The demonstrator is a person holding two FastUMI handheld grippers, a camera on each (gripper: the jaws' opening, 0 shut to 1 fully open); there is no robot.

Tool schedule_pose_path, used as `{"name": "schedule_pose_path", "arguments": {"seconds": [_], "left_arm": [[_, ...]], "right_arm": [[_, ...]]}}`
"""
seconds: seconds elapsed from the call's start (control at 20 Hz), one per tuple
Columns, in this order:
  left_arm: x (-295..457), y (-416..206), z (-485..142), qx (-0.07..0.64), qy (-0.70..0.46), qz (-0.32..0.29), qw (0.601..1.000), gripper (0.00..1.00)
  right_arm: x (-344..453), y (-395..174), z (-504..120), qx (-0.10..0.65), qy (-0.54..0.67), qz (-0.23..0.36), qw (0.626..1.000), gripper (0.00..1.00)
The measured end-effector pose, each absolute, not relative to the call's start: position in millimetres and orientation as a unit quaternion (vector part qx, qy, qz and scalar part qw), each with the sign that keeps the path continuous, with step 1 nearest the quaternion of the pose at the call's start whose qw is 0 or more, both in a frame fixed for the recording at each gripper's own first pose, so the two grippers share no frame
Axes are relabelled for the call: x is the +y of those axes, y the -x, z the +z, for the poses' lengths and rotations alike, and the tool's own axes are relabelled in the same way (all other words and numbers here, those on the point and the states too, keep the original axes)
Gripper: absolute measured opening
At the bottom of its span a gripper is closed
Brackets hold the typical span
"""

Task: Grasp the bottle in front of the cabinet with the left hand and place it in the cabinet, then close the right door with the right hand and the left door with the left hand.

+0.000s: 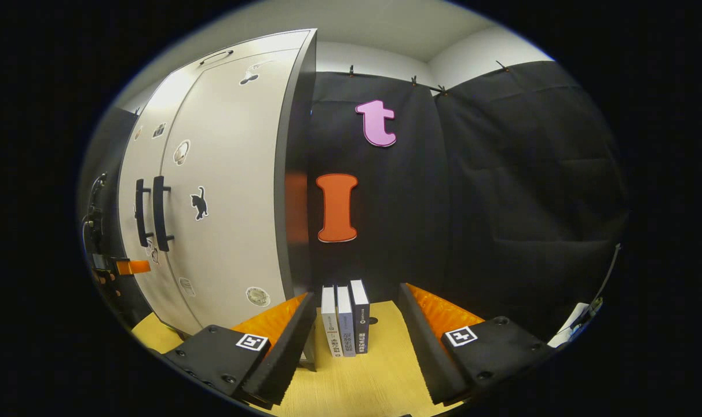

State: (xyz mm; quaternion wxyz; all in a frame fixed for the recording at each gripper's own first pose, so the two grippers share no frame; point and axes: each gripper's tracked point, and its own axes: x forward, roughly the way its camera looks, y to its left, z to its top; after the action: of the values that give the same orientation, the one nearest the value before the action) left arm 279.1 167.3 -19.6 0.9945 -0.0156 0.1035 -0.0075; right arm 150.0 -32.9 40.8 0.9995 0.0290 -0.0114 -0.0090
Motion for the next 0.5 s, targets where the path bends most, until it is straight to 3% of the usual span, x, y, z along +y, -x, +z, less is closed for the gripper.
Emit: {"name": "schedule_pose_path", "arguments": {"seconds": [0.5], "left_arm": [[192.3,-204.6,51.5,0.072,0.031,0.003,0.997,0.95]], "right_arm": [[-0.6,-151.7,59.4,-0.02,-0.013,0.031,0.999,0.95]]}}
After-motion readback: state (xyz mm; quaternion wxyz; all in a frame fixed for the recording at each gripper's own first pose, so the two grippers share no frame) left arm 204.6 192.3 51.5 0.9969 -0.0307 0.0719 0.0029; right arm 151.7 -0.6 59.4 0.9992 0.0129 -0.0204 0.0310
